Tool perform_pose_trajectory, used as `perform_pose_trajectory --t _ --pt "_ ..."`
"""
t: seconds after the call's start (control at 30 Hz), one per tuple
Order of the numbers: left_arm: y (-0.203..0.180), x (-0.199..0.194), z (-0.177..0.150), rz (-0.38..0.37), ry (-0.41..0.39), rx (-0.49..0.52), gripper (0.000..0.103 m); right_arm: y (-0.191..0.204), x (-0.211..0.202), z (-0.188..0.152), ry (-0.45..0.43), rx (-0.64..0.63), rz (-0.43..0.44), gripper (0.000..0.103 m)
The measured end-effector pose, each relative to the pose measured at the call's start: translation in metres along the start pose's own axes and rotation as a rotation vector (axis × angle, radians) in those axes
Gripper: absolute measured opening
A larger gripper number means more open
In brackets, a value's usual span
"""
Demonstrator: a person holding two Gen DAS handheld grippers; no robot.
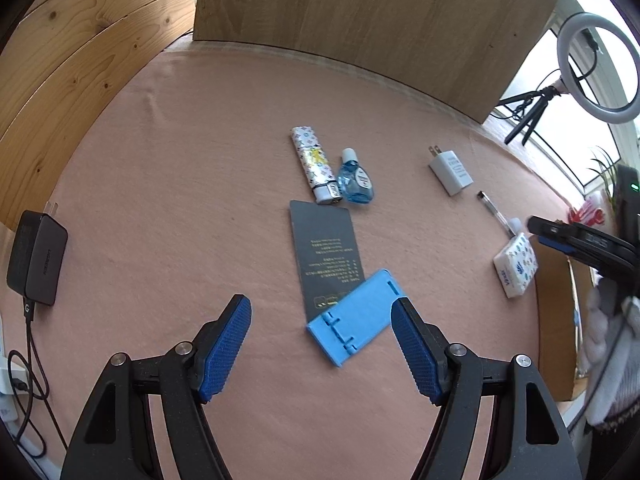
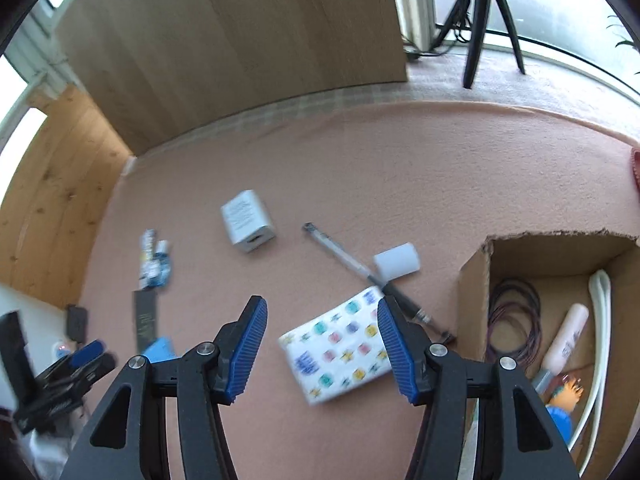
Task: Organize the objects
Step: 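Move the right tool back toward the white tissue pack on the table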
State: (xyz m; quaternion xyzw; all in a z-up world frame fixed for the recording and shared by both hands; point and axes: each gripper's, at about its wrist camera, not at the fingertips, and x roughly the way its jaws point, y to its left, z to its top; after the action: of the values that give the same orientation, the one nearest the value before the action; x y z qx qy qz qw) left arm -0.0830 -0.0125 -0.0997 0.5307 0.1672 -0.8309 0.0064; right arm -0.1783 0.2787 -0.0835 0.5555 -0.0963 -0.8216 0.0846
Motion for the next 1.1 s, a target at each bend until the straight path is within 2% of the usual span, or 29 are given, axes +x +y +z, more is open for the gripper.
perform_pose_trajectory --t 0.13,0.3,0.5,0.63,0.7,0.83,0.97,1.03,1.1 --pt "-0.003 -0.001 -0.005 -0.02 0.003 -0.003 0.076 -0.001 0.014 0.005 0.035 -0.011 -0.055 0.054" --pt "-0.007 -0.001 -0.007 -0.036 0.008 0.006 0.076 0.003 0.026 0.006 0.091 -0.044 -0.078 0.054" --pt "-0.01 -0.001 -0.011 -0.048 0.013 0.01 0.076 0.016 0.021 -0.008 0.158 -0.033 0.07 0.054" --pt "-0.009 -0.003 -0.012 -0.049 0.009 0.006 0.076 0.034 0.019 -0.024 0.178 -0.075 0.115 0.054" --pt "-0.007 -0.003 -0.013 -0.048 0.012 0.005 0.076 0.04 0.014 -0.03 0.149 -0.084 0.09 0.054" --pt "-0.004 -0.006 -0.017 -0.051 0.012 0.002 0.076 0.038 0.007 -0.022 0.051 -0.086 -0.038 0.054" --pt "0.0 -0.009 -0.02 -0.053 0.012 0.0 0.076 0.023 0.018 -0.009 0.078 -0.039 -0.045 0.054" --pt "0.002 -0.011 -0.021 -0.056 0.01 -0.001 0.076 0.021 0.027 -0.006 0.106 -0.046 -0.087 0.054" --pt "0.003 -0.013 -0.022 -0.051 0.007 -0.007 0.076 0.021 0.035 -0.008 0.133 -0.036 -0.064 0.054"
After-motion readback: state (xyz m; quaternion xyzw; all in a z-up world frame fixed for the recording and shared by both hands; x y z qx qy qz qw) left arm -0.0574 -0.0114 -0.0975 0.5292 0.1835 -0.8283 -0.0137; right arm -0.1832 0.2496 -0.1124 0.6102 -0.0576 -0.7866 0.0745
